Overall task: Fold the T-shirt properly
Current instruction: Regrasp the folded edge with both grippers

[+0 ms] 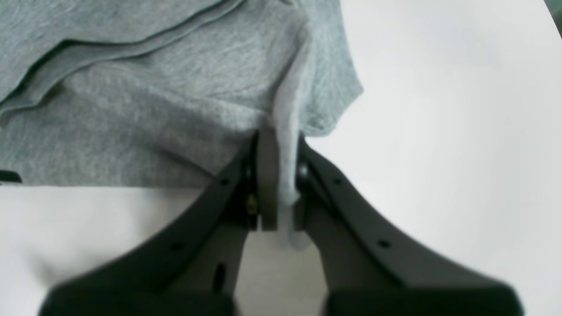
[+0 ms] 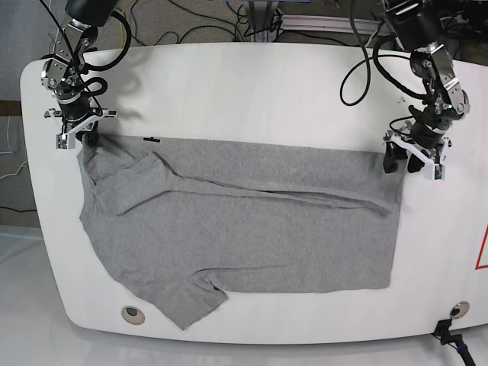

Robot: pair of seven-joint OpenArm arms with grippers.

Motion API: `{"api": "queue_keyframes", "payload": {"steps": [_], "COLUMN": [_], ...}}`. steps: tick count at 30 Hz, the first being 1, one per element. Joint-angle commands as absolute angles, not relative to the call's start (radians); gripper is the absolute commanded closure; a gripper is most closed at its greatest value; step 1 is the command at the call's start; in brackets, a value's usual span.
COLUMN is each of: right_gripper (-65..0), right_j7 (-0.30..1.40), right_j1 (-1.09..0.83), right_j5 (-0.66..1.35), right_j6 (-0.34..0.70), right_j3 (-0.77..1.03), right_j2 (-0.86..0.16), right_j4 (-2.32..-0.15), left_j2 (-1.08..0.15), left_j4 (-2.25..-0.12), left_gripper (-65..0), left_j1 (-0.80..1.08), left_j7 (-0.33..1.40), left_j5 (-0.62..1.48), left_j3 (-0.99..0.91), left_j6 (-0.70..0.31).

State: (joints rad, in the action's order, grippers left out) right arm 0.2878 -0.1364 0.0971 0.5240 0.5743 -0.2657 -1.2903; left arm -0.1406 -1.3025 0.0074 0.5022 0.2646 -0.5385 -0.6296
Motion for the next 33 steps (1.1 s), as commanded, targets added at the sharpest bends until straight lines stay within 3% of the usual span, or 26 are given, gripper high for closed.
{"api": "queue_keyframes", "payload": {"steps": [1,15,16,20,33], "right_gripper": [0.0,0.0,0.0,0.0,0.0], "right_j7": [0.308,0.308,0.308,0.308,0.308], "right_j1": [-0.136,-0.136,-0.136,-0.136,-0.171], "right_j5": [0.077,0.077,0.077,0.077,0.077], "right_j6": [0.518,0.518,0.518,0.518,0.518], "right_j3": [0.575,0.575,0.575,0.575,0.575], "right_j2": [-0.278,-0.280,-0.280,-0.278,-0.277], "right_j4": [-1.299,-1.300,-1.300,-1.300,-1.314], "left_j2": [-0.156,-0.159,-0.157,-0.160,-0.163], "left_j4": [-1.291,-1.150,-1.150,-1.147,-1.152], "left_gripper": [-36.7,-34.8,-29.9,-0.1,0.0], "left_j1": [-0.010,-0.005,-0.005,-0.005,0.035], "left_j7": [0.472,0.361,0.361,0.361,0.364], "left_j5": [0.280,0.243,0.231,0.232,0.228], "left_j3": [-0.541,-0.483,-0.484,-0.489,-0.487], "left_j6": [-0.631,-0.627,-0.628,-0.628,-0.630]}}
